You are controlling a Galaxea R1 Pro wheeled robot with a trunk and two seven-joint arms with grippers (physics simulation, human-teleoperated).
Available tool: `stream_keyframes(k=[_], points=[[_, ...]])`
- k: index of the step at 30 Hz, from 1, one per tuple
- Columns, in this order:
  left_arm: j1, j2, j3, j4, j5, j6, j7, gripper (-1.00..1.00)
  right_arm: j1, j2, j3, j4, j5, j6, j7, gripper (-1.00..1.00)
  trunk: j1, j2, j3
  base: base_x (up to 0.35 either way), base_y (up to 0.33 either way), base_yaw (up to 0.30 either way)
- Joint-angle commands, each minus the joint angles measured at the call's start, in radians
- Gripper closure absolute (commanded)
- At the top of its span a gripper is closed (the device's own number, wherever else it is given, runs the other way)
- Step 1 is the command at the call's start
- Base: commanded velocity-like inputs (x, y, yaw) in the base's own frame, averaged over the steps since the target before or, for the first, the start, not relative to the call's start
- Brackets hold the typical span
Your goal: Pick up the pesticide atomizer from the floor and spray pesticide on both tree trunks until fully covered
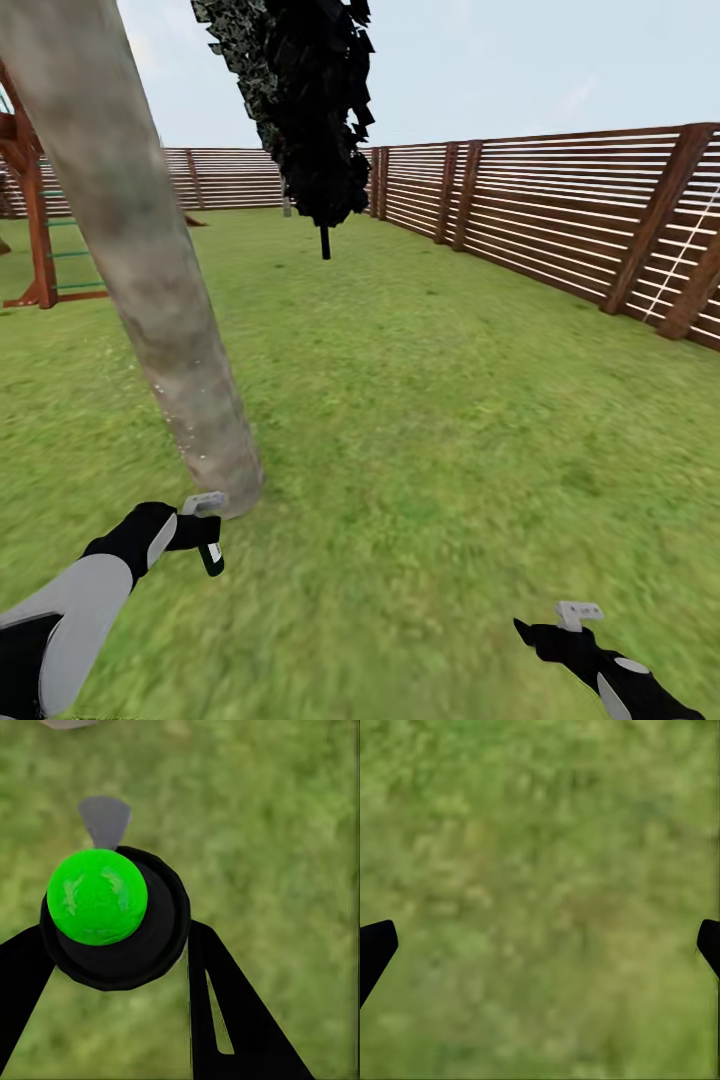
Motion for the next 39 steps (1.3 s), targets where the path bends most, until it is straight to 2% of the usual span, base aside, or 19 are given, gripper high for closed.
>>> stream_keyframes(k=[1, 6, 16, 32, 35, 39], points=[[0.000, 0.000, 0.000, 0.000, 0.000, 0.000, 0.001, 1.00, 0.000, 0.000, 0.000, 0.000, 0.000, 0.000, 0.000, -1.00, 0.000, 0.000, 0.000, 0.139, -0.280, 0.239], [0.000, 0.000, 0.000, 0.000, 0.000, 0.000, 0.001, 1.00, 0.000, 0.000, 0.000, 0.000, 0.000, 0.000, 0.000, -1.00, 0.000, 0.000, 0.000, 0.139, -0.280, 0.239], [0.000, 0.000, 0.000, 0.000, 0.000, 0.000, 0.001, 1.00, 0.000, 0.000, 0.000, 0.000, 0.000, 0.000, 0.000, -1.00, 0.000, 0.000, 0.000, 0.137, -0.281, 0.037], [0.001, 0.000, 0.000, 0.001, 0.003, -0.001, 0.002, 1.00, 0.000, -0.001, 0.000, 0.000, 0.000, 0.000, 0.000, -1.00, 0.000, 0.000, 0.000, 0.052, -0.293, 0.269], [0.000, -0.019, -0.003, -0.012, -0.002, -0.022, 0.002, 1.00, 0.000, -0.001, 0.000, 0.000, 0.000, 0.000, 0.000, -1.00, 0.000, 0.000, 0.000, 0.198, -0.199, 0.277], [0.000, -0.024, -0.003, -0.010, 0.002, -0.028, 0.003, 1.00, 0.000, -0.003, 0.000, 0.000, 0.000, 0.000, 0.000, -1.00, 0.000, 0.000, 0.000, 0.207, -0.129, 0.277]])
